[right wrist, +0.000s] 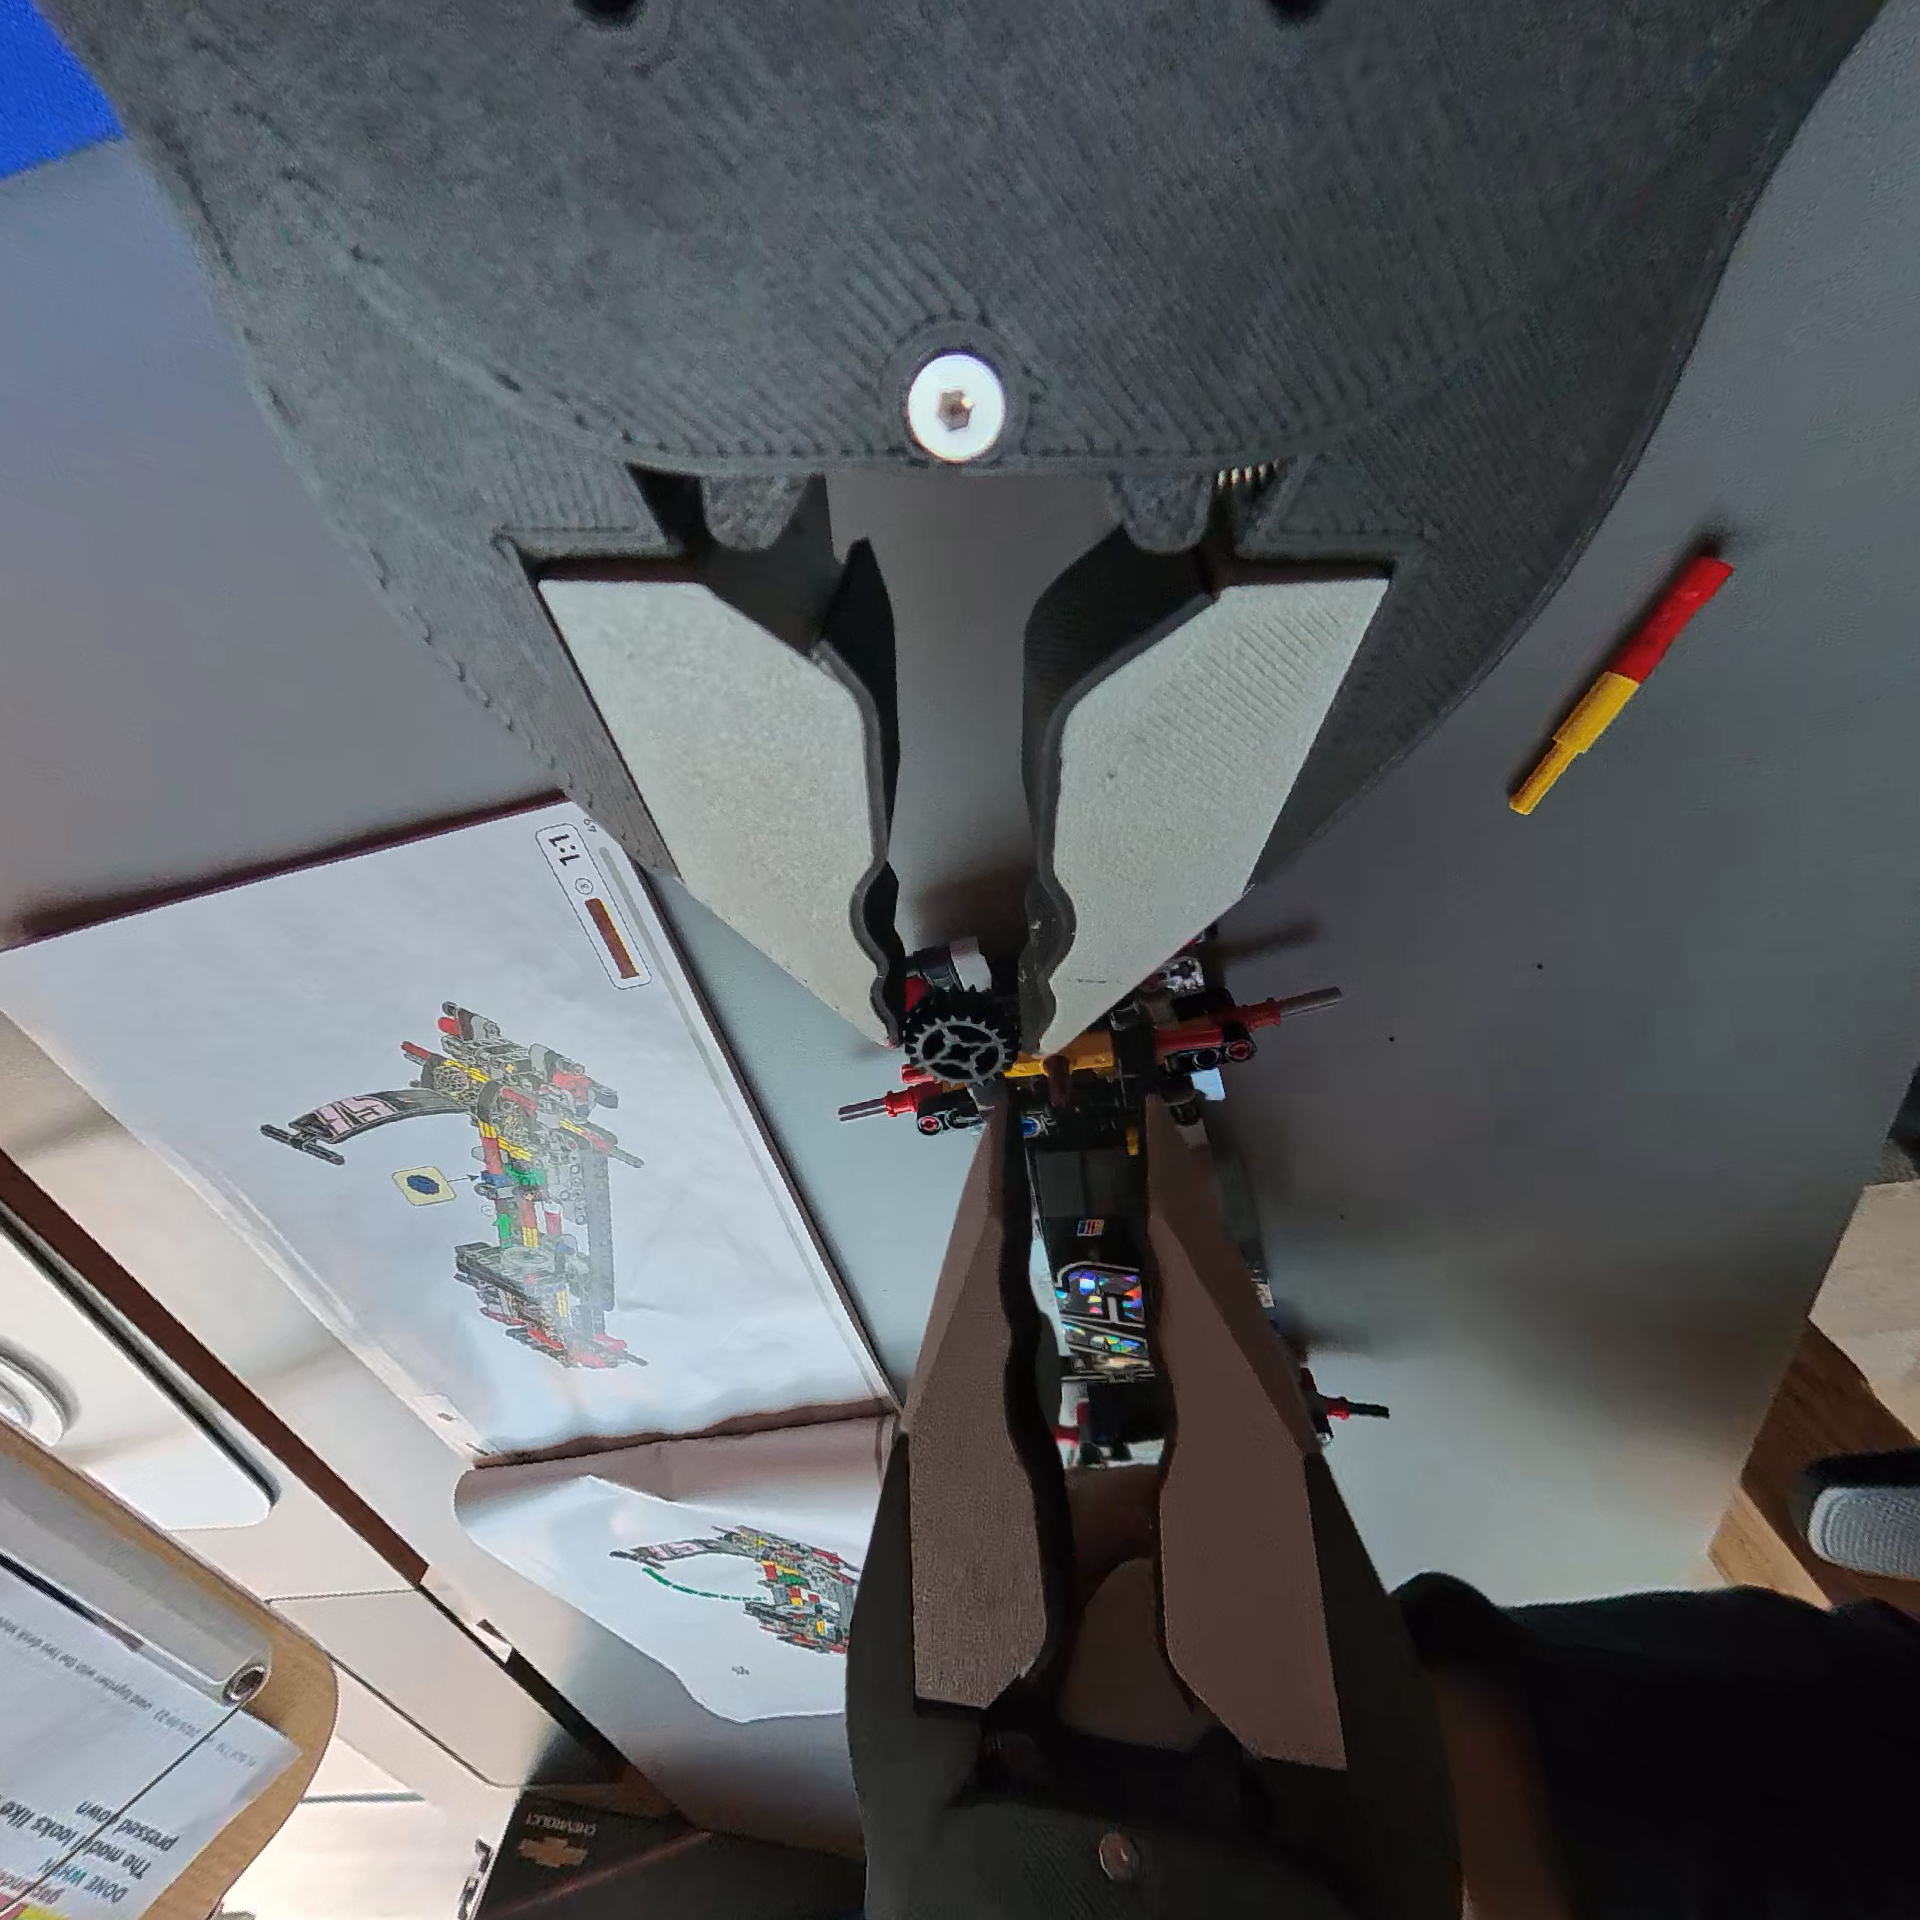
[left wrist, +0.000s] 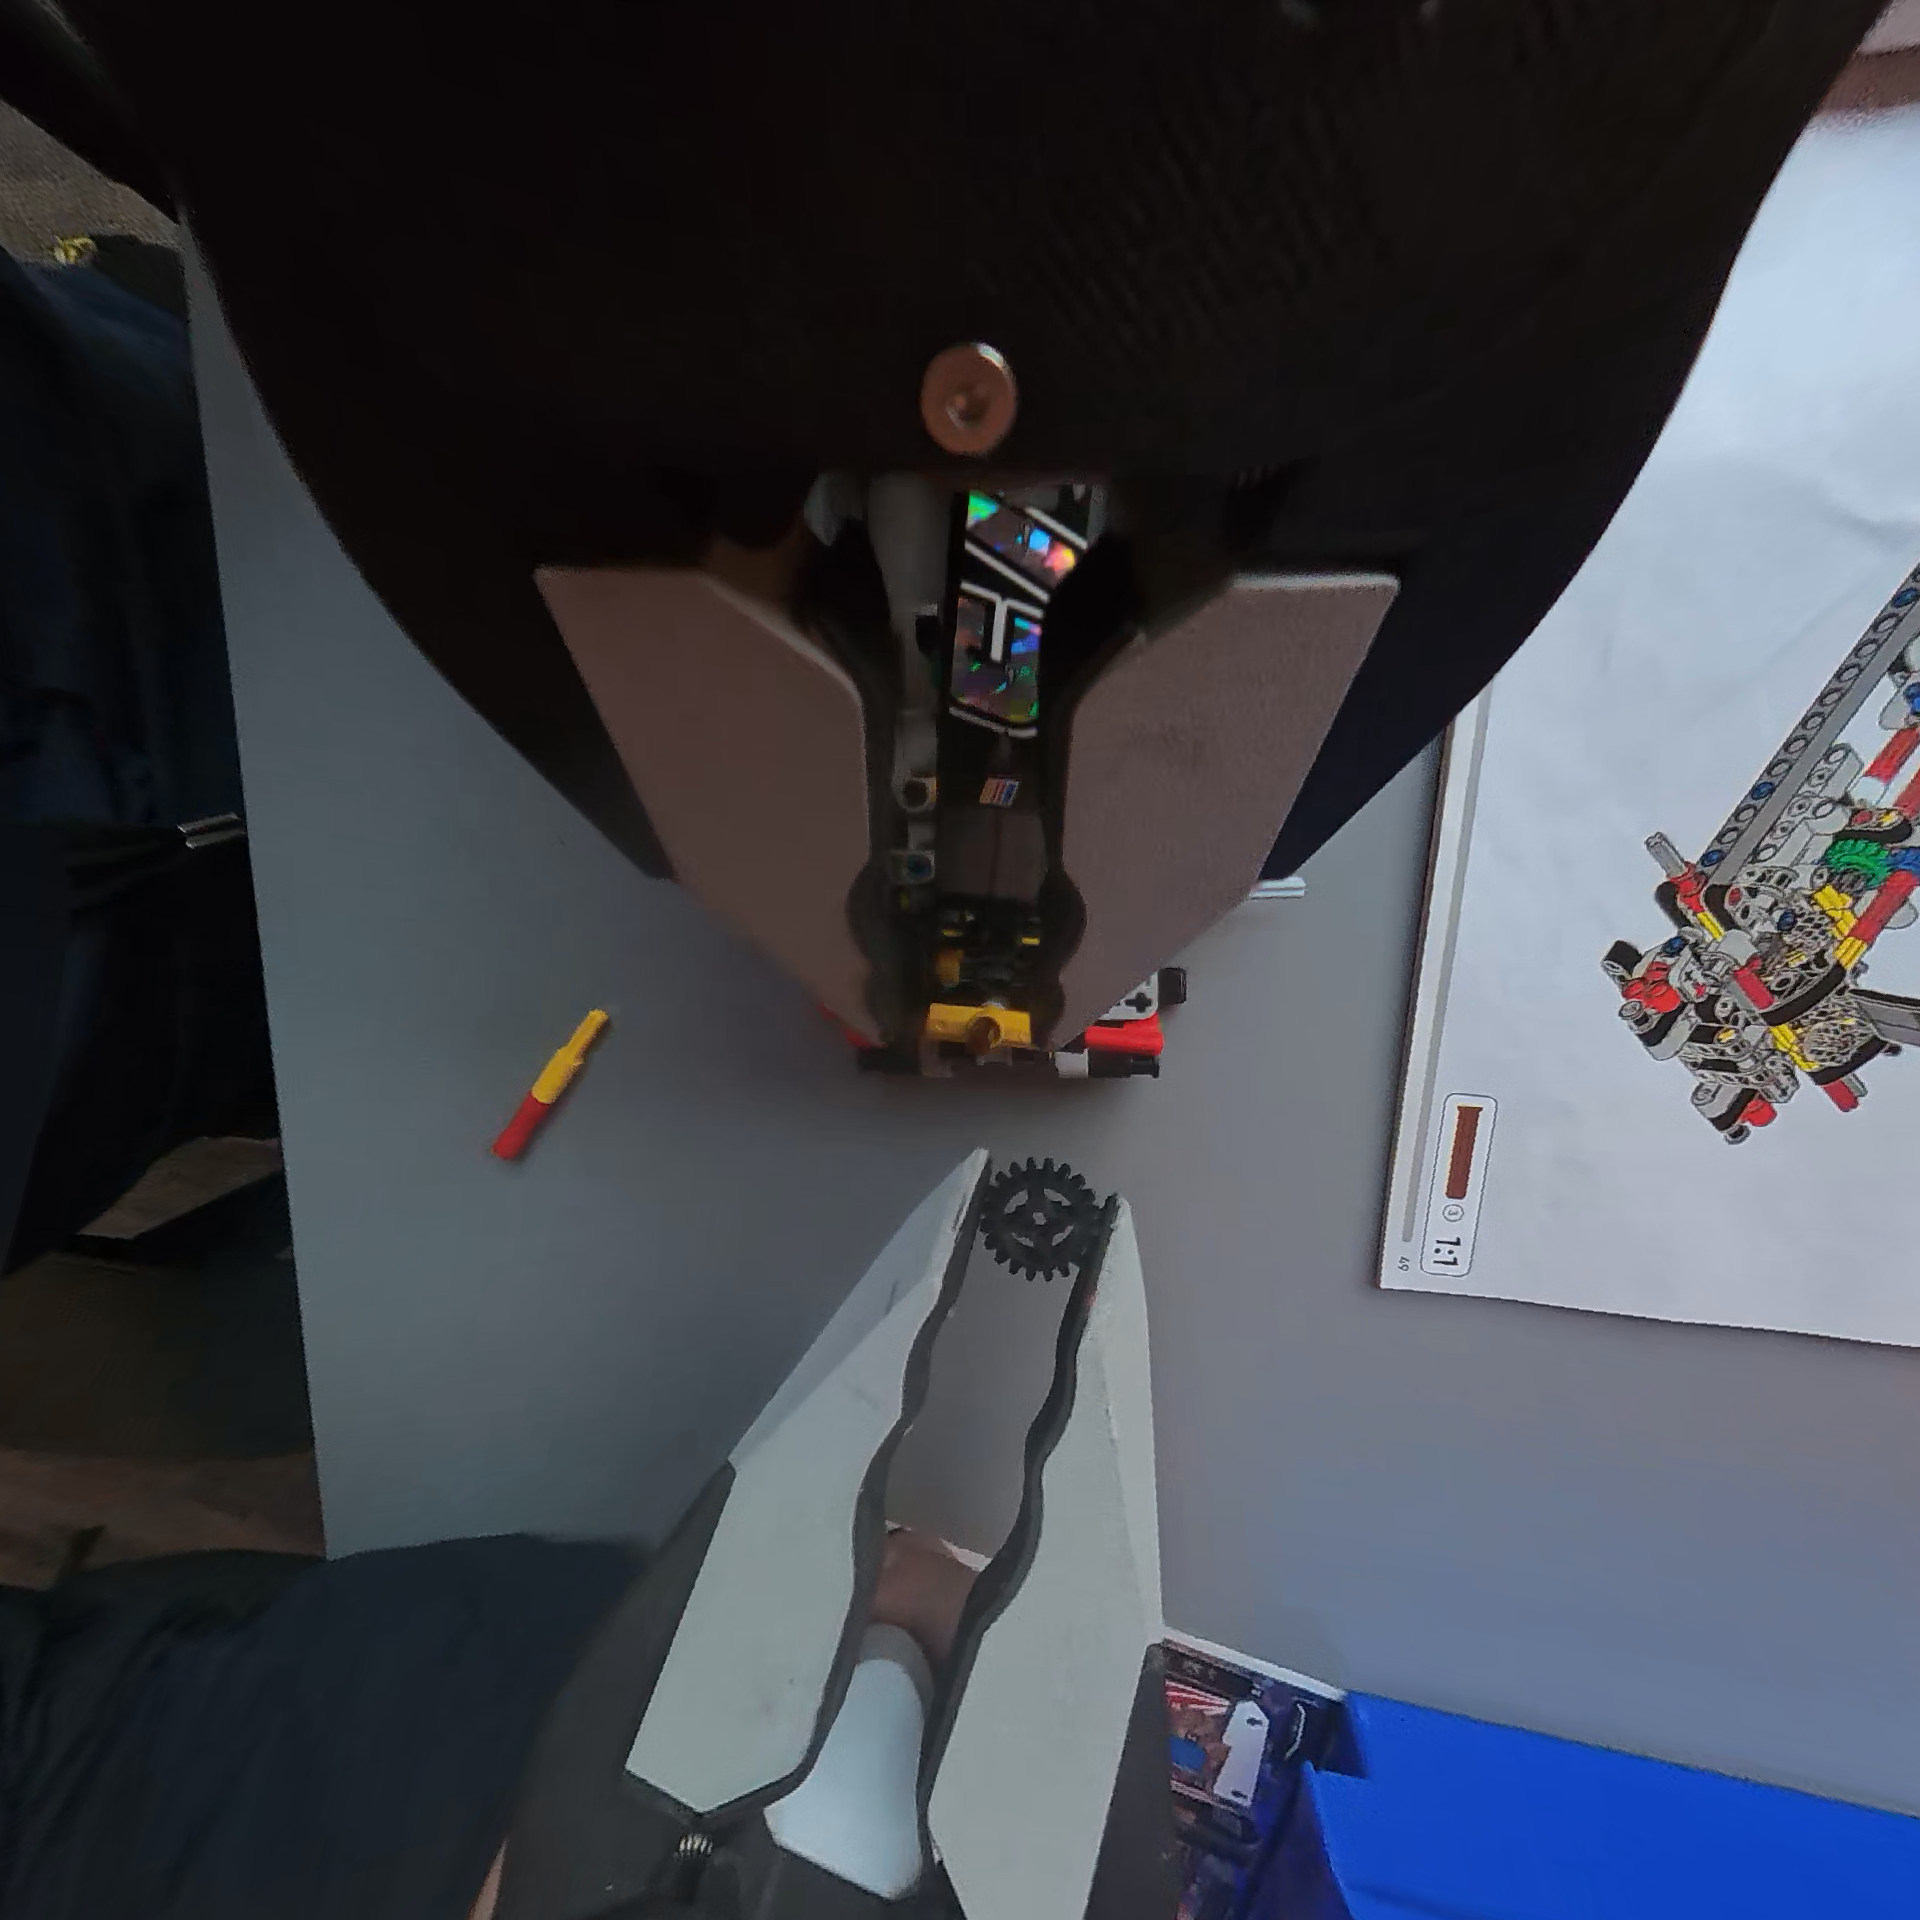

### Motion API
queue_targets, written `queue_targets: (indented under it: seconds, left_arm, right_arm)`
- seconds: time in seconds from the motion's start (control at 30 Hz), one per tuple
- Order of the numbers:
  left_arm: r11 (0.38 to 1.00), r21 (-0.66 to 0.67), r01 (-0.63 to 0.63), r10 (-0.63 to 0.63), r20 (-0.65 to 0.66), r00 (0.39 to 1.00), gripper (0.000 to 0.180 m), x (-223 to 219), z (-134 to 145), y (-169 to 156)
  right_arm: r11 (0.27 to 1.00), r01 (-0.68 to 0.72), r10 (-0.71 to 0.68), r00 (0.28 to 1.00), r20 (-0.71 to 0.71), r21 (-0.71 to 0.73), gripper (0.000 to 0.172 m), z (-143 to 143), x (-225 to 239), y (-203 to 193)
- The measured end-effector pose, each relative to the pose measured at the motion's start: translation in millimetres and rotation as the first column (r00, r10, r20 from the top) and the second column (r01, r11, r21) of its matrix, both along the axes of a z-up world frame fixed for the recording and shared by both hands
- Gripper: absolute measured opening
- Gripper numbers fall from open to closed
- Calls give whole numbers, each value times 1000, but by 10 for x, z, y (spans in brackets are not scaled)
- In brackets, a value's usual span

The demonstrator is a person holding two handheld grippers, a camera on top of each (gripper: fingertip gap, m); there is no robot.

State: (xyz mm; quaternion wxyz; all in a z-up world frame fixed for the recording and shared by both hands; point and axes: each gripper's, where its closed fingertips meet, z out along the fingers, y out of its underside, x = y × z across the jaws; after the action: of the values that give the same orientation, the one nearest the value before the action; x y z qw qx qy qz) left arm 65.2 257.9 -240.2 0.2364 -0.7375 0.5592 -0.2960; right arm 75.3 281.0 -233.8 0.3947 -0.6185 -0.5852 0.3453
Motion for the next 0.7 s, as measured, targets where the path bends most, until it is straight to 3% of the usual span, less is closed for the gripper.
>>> queue_targets:
  seconds: [0.23, 0.33, 0.47, 0.57, 0.7]
  left_arm:
    - [997, 47, -65, 60, 90, 994, 20, -143, 222, 77]
    - [997, 35, -70, 66, 105, 992, 16, -115, 191, 71]
    - [998, 66, -11, 2, 127, 992, 20, -47, 174, 46]
    - [988, 144, 53, -79, 182, 980, 21, 28, 236, 1]
    - [960, 266, 87, -134, 162, 978, 22, 18, 205, -18]
  right_arm:
    - [1000, -19, 19, 1000, -6, 2, 19, 48, -73, -102]
    - [1000, -2, 1, 1000, 8, 25, 19, 37, -103, -105]
    - [997, 1, 0, 1000, -20, 72, 19, 121, -154, -150]
    - [993, -4, 6, 1000, -11, 117, 18, 118, -183, -181]
    - [985, -30, 31, 999, -5, 169, 18, 81, -198, -205]
